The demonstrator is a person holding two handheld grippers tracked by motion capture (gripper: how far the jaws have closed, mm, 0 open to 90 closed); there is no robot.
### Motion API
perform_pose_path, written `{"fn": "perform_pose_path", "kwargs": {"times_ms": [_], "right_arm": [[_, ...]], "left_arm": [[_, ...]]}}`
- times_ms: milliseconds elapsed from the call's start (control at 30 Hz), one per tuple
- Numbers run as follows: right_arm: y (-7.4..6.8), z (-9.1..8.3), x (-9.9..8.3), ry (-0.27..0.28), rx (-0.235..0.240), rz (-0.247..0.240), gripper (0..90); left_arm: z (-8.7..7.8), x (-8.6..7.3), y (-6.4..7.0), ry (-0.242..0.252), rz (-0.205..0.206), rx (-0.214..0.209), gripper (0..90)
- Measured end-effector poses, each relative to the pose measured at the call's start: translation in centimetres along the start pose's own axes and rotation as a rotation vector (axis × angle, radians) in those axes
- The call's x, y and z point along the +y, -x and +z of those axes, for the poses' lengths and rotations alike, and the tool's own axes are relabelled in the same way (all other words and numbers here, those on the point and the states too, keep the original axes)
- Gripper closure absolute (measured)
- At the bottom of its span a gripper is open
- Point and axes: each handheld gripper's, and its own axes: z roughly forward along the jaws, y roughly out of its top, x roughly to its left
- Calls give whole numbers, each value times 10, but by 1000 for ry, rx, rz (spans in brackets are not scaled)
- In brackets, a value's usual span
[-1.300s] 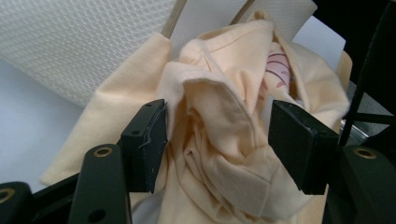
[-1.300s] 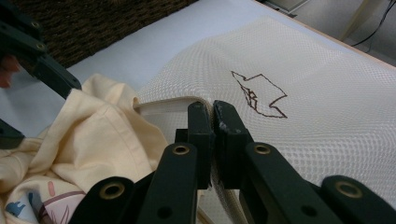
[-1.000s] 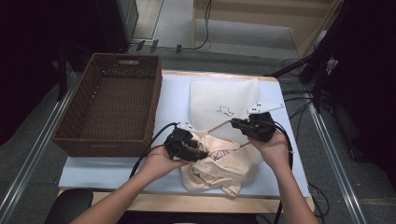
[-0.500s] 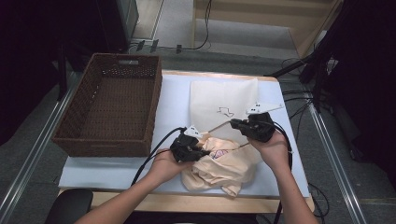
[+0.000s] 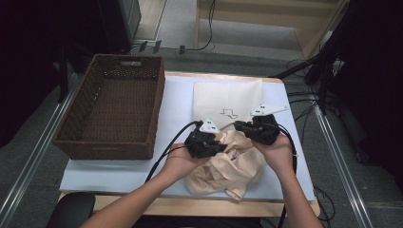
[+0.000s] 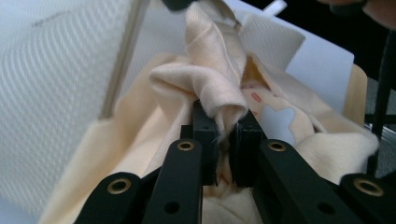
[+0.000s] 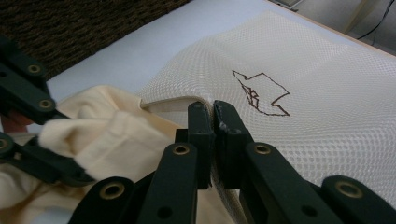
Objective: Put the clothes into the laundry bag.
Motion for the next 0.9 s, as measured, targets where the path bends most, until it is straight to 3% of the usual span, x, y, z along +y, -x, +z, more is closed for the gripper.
{"fn": "perform_pose_path", "kwargs": {"times_ms": [267,400,600,733,900], "right_arm": [[2,-4,0,13,1,24,874],[0,-3,0,12,5,21,875],[0,-2,-1,7,7,22,875],[0,2,-3,-13,7,24,875],[3,3,-5,-10,9,24,875]], "left_arm": [[32,7,-18,-79,-51,40,846],[37,12,-27,-78,-95,55,845],[49,13,-32,-100,-100,95,840],[56,8,-36,-107,-117,84,826],[50,9,-37,-99,-123,44,777]]}}
